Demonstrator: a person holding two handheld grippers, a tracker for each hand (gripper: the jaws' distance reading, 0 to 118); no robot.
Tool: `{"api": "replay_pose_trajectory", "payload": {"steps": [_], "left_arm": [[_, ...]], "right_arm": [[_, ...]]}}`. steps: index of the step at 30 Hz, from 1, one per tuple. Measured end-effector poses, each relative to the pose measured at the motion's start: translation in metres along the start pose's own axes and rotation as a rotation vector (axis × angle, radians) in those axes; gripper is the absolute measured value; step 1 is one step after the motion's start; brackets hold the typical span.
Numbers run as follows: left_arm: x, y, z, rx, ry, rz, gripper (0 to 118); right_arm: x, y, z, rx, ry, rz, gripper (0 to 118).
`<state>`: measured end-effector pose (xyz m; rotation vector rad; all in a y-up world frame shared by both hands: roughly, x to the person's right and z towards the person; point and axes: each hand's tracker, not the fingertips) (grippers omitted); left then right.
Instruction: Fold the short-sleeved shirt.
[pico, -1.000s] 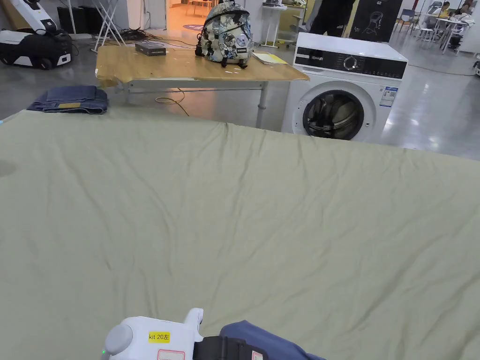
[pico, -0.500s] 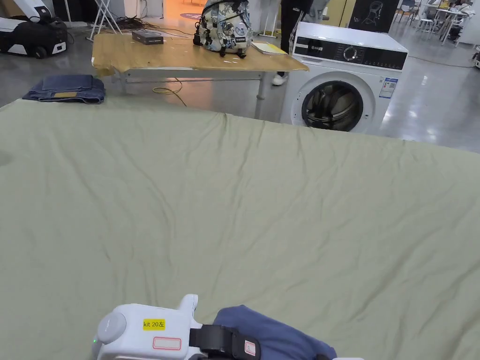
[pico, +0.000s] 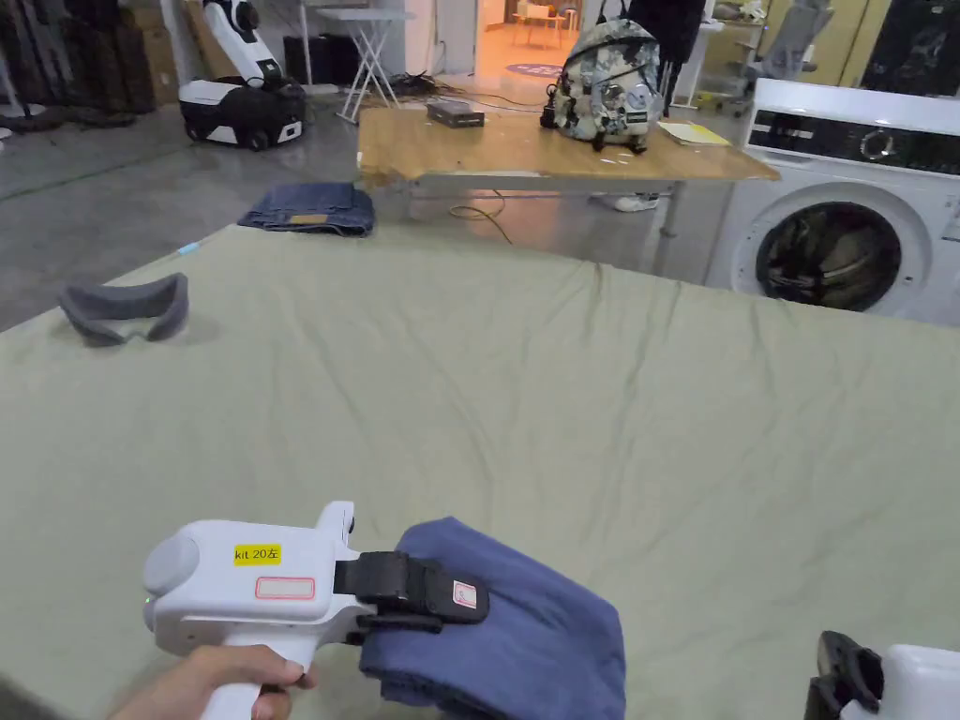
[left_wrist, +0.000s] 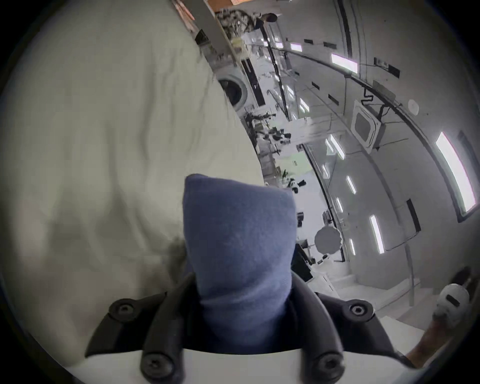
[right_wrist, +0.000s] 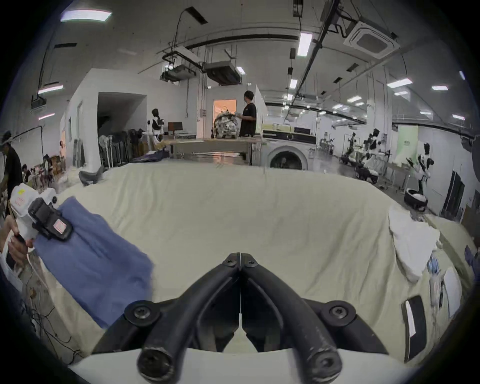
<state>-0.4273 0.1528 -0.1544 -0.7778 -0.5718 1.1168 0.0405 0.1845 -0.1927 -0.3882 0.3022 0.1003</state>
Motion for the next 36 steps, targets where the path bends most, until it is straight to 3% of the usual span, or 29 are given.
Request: {"api": "replay_pose_trajectory", "payload": {"steps": [7, 13, 18, 24, 29, 36], "left_arm": [[-0.004, 0.056, 0.132, 0.2, 0.098, 0.044, 17], [-0.01, 0.098, 0.228, 0.258, 0.353, 0.025, 17], [-0.013, 0.12, 0.272, 0.305, 0.531, 0.08, 17], [-0.039, 0.126, 0.298, 0.323, 0.621, 0.124, 17], [-0.043, 0.123, 0.301, 0.361, 0.785, 0.13, 54], [-0.023, 0.128, 0.327, 0.533, 0.988, 0.047, 56]], "right_arm": [[0.007, 0.017, -0.011, 0.025, -0.023, 0.005, 0], [0.019, 0.012, -0.014, -0.006, -0.059, 0.004, 0], [0.026, 0.005, -0.013, -0.029, -0.083, 0.003, 0], [0.027, 0.001, -0.015, -0.047, -0.09, 0.006, 0], [0.022, 0.0, -0.017, -0.061, -0.079, 0.016, 0], [0.02, 0.002, -0.017, -0.054, -0.07, 0.016, 0]]}}
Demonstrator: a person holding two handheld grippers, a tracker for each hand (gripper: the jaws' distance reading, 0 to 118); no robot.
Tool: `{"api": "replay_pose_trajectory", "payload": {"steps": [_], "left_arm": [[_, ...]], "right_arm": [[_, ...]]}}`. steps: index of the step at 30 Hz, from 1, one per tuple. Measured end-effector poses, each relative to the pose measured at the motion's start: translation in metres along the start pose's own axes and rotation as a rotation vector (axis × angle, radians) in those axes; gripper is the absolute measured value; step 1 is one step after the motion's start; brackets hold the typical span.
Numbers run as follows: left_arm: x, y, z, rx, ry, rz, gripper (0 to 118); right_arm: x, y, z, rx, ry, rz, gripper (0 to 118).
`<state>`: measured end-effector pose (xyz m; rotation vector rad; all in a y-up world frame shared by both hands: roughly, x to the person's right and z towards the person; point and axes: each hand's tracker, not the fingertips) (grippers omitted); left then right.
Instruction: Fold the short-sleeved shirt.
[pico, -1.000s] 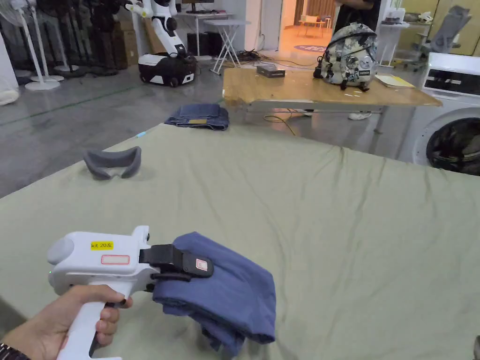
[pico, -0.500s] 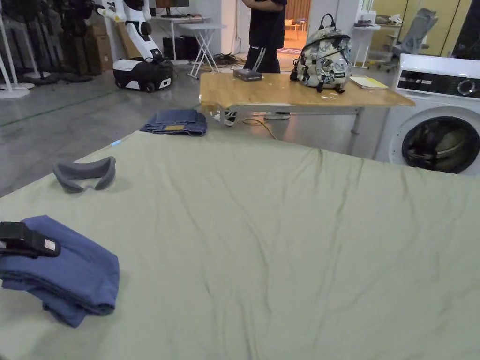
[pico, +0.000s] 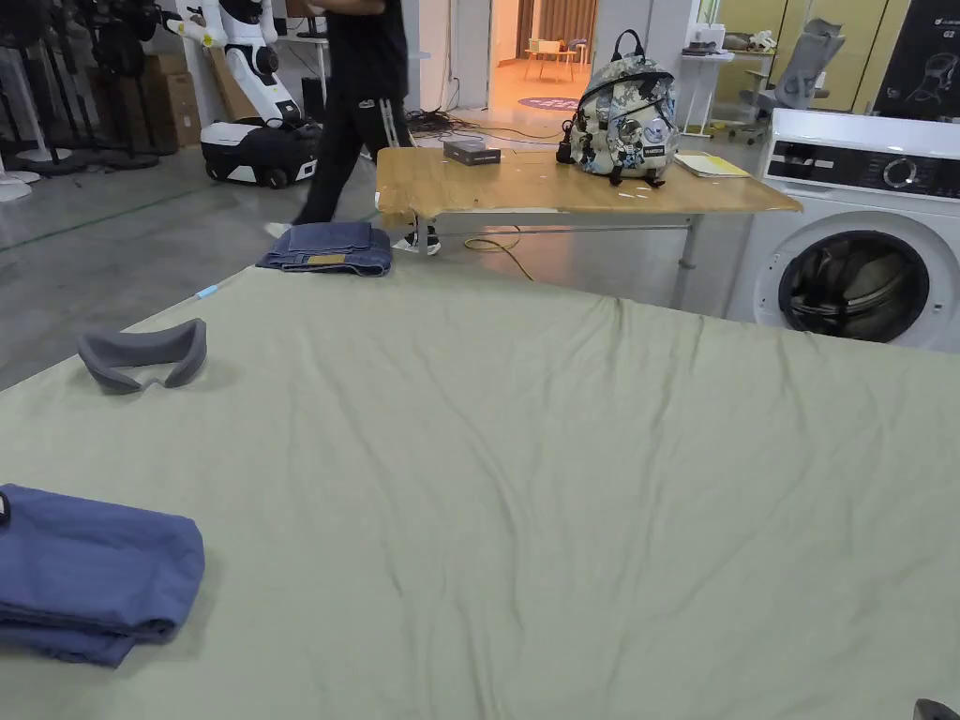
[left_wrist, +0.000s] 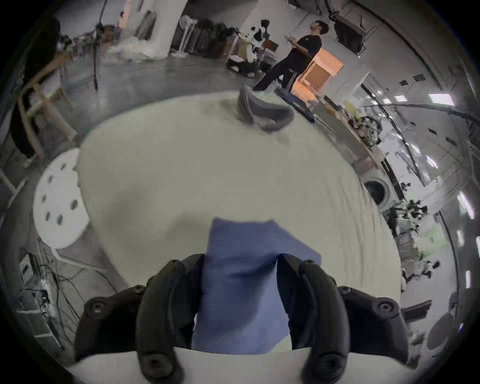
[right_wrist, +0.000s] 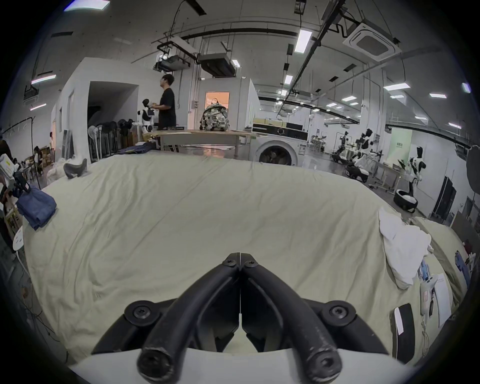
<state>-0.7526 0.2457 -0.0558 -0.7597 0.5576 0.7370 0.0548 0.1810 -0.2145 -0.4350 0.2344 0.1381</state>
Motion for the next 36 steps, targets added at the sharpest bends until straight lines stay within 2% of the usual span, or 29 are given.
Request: {"api": "replay_pose_trajectory", "payload": {"steps": [2, 6, 8, 9, 12, 15, 16, 19, 22, 27, 30, 36], "left_arm": [[0.005, 0.002, 0.007, 0.085, 0.061, -0.02, 56], [0.02, -0.001, 0.01, 0.173, 0.054, -0.03, 56], [0.024, -0.002, -0.001, 0.134, 0.068, -0.129, 56], [0.032, -0.006, -0.005, 0.144, 0.045, -0.217, 56], [0.062, -0.028, -0.019, 0.12, -0.005, -0.341, 55], [0.092, -0.055, -0.032, 0.119, -0.099, -0.396, 37], [0.14, -0.104, -0.011, 0.128, -0.13, -0.429, 28], [0.195, -0.156, -0.008, 0.17, -0.162, -0.526, 10], [0.22, -0.179, -0.017, 0.187, -0.258, -0.554, 0], [0.289, -0.238, -0.016, 0.298, -0.352, -0.633, 0], [0.329, -0.275, -0.006, 0.354, -0.368, -0.675, 0], [0.369, -0.318, -0.005, 0.447, -0.355, -0.685, 0]], "right_arm": [[0.001, 0.0, 0.001, 0.003, 0.001, -0.007, 0], [0.002, 0.0, 0.002, 0.002, 0.001, -0.01, 0], [0.003, 0.0, 0.003, 0.004, 0.002, -0.015, 0], [0.004, 0.0, 0.003, 0.005, 0.002, -0.016, 0], [0.006, 0.001, 0.004, 0.011, -0.002, -0.02, 0], [0.009, 0.004, 0.005, 0.022, -0.007, -0.034, 0], [0.01, 0.005, 0.005, 0.026, -0.011, -0.038, 0], [0.013, 0.008, 0.007, 0.036, -0.017, -0.055, 0], [0.015, 0.01, 0.009, 0.048, -0.02, -0.067, 0], [0.017, 0.016, 0.011, 0.074, -0.027, -0.088, 0], [0.016, 0.02, 0.013, 0.099, -0.031, -0.095, 0], [0.014, 0.025, 0.015, 0.154, -0.049, -0.104, 0]]}}
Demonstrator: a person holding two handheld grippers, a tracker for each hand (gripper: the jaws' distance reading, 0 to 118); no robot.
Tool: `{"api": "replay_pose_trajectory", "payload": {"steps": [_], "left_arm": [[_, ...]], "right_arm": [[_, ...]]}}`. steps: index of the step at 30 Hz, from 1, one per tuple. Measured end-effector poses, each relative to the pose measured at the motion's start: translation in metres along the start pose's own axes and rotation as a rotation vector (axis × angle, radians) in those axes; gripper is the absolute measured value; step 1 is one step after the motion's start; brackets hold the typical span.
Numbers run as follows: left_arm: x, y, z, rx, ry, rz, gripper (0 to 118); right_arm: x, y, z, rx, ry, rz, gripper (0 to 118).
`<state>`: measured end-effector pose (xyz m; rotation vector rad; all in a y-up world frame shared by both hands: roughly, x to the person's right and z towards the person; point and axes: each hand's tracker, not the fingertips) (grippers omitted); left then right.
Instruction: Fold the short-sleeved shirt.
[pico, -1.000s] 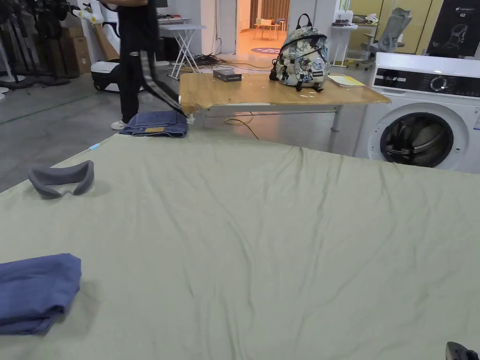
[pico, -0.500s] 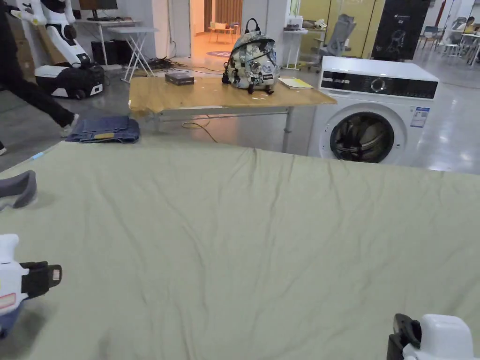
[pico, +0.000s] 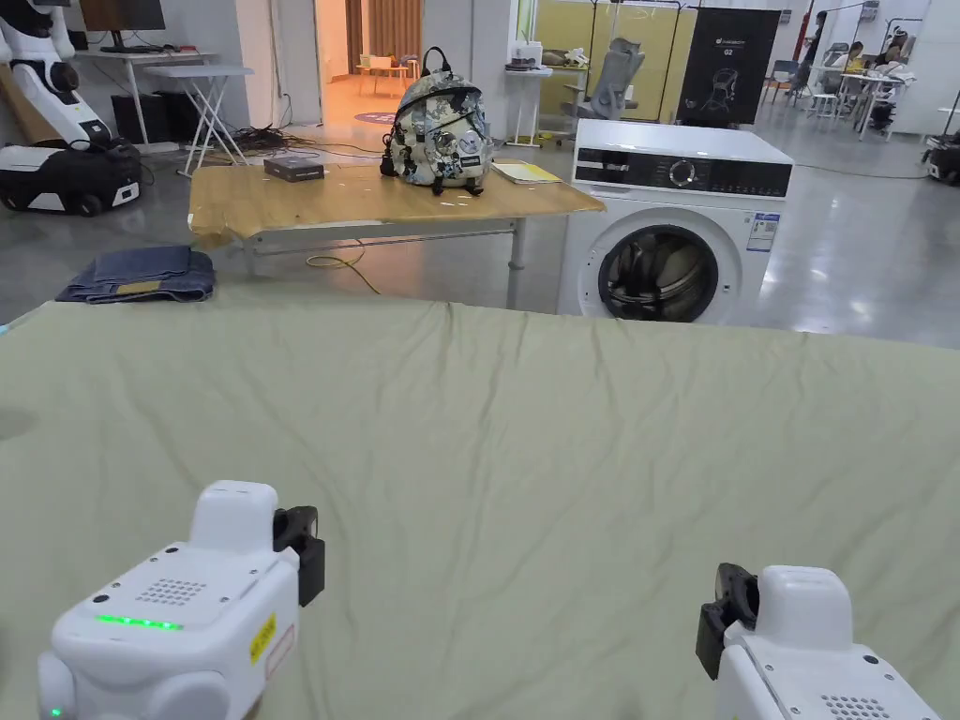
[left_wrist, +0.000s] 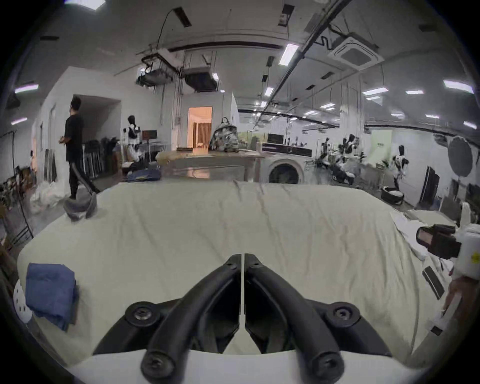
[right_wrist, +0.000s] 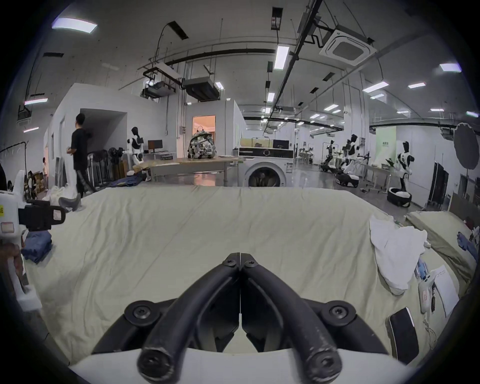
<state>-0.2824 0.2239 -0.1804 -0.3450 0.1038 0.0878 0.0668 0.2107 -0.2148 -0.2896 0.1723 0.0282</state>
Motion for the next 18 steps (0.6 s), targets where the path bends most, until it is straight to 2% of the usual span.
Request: {"api": "replay_pose_trajectory", "payload": {"steps": [7, 18], "left_arm": [[0.041, -0.007, 0.019, 0.112, 0.058, -0.04, 0], [0.045, -0.008, 0.025, 0.153, 0.075, -0.041, 0]], "right_arm": [[0.002, 0.002, -0.002, 0.04, -0.004, -0.044, 0], [-0.001, 0.004, -0.003, 0.086, -0.031, -0.05, 0]]}}
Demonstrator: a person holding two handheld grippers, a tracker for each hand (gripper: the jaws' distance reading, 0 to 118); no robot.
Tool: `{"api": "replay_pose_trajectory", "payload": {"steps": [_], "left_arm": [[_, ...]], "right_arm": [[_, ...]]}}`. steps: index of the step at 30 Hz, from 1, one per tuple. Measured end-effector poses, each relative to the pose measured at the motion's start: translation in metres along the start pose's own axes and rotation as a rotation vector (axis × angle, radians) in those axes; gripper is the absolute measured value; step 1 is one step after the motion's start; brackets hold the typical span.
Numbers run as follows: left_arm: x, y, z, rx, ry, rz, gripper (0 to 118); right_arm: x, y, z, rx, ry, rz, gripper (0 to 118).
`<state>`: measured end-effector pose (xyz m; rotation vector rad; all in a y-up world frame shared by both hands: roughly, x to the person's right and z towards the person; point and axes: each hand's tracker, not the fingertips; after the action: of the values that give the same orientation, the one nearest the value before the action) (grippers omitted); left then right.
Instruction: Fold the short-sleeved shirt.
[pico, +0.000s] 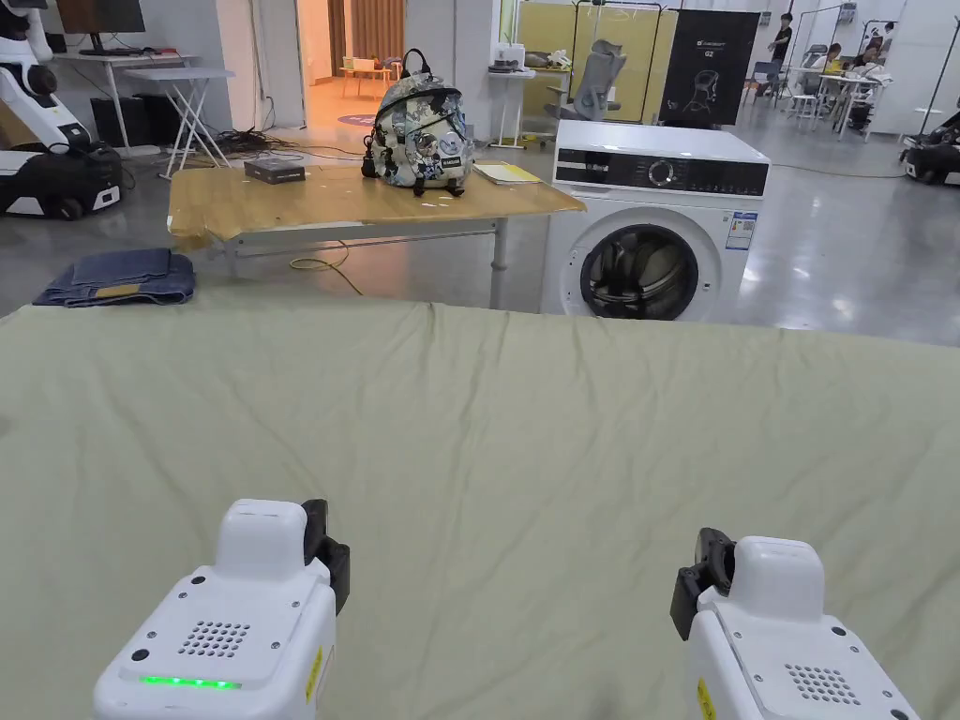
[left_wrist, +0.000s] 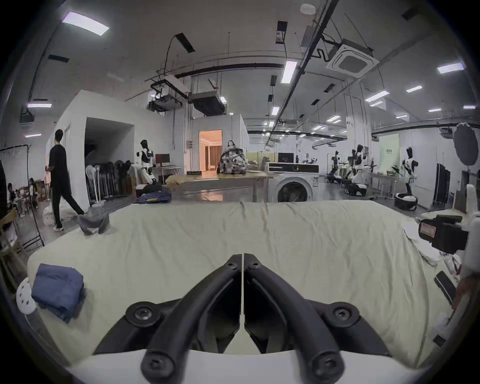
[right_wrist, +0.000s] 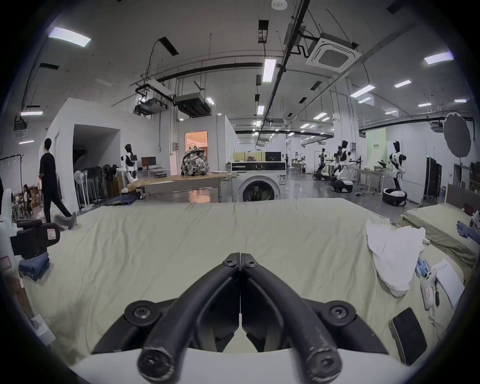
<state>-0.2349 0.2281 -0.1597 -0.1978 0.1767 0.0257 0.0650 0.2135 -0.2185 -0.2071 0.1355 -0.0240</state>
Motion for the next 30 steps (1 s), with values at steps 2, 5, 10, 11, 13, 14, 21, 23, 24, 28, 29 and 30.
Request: {"api": "replay_pose_trajectory", "payload": {"steps": [2, 5, 10, 11, 13, 14, 21, 23, 24, 28, 29, 30], "left_arm": [[0.002, 0.001, 0.001, 0.032, 0.026, -0.011, 0], [0.004, 0.003, 0.002, 0.055, 0.027, -0.034, 29], [0.005, 0.008, 0.003, 0.083, 0.016, -0.04, 66], [0.004, 0.009, 0.003, 0.089, 0.016, -0.034, 67], [0.004, 0.011, 0.004, 0.1, 0.029, -0.021, 71], [0.002, 0.011, 0.003, 0.104, 0.032, -0.014, 72], [-0.007, 0.015, 0.003, 0.119, 0.045, 0.034, 77], [-0.009, 0.016, 0.002, 0.116, 0.045, 0.037, 78], [-0.009, 0.016, 0.001, 0.114, 0.045, 0.033, 78], [-0.012, 0.018, 0.002, 0.108, 0.032, 0.028, 79], [-0.012, 0.019, 0.001, 0.106, 0.029, 0.028, 79], [-0.012, 0.018, 0.002, 0.104, 0.028, 0.026, 79]], "right_arm": [[-0.001, 0.0, 0.0, 0.009, 0.0, 0.003, 9], [-0.002, 0.0, 0.002, 0.027, -0.012, 0.014, 56], [-0.003, 0.001, 0.005, 0.054, -0.038, 0.017, 75], [-0.003, 0.001, 0.006, 0.056, -0.041, 0.017, 76], [-0.002, 0.002, 0.006, 0.064, -0.046, 0.021, 83], [-0.001, 0.002, 0.006, 0.07, -0.045, 0.024, 87], [0.001, 0.004, 0.007, 0.091, -0.045, 0.033, 98], [0.001, 0.004, 0.008, 0.1, -0.036, 0.038, 98], [0.001, 0.005, 0.008, 0.104, -0.033, 0.039, 98], [0.002, 0.01, 0.009, 0.118, -0.004, 0.02, 98], [0.003, 0.012, 0.009, 0.121, 0.007, 0.014, 98], [0.002, 0.013, 0.008, 0.123, 0.006, 0.007, 98]]}}
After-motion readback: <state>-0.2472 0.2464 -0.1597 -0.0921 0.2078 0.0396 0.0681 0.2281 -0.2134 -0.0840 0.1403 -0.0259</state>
